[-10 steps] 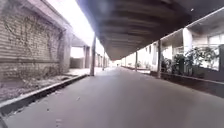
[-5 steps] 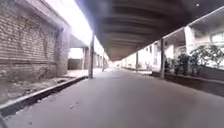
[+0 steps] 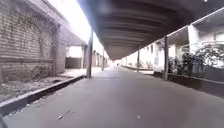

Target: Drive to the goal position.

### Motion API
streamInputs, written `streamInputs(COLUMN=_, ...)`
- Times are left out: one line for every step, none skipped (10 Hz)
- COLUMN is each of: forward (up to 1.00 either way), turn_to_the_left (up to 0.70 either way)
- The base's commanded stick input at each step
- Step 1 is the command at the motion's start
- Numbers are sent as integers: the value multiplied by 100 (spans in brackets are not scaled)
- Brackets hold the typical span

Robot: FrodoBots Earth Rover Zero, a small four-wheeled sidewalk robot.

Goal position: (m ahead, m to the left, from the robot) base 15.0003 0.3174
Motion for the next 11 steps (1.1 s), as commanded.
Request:
streamInputs(forward=70, turn_to_the_left=0)
streamInputs(forward=70, turn_to_the_left=0)
streamInputs(forward=70, turn_to_the_left=0)
streamInputs(forward=70, turn_to_the_left=0)
streamInputs(forward=70, turn_to_the_left=0)
streamInputs(forward=70, turn_to_the_left=0)
streamInputs(forward=70, turn_to_the_left=0)
streamInputs(forward=70, turn_to_the_left=0)
streamInputs(forward=70, turn_to_the_left=0)
streamInputs(forward=70, turn_to_the_left=0)
streamInputs(forward=70, turn_to_the_left=0)
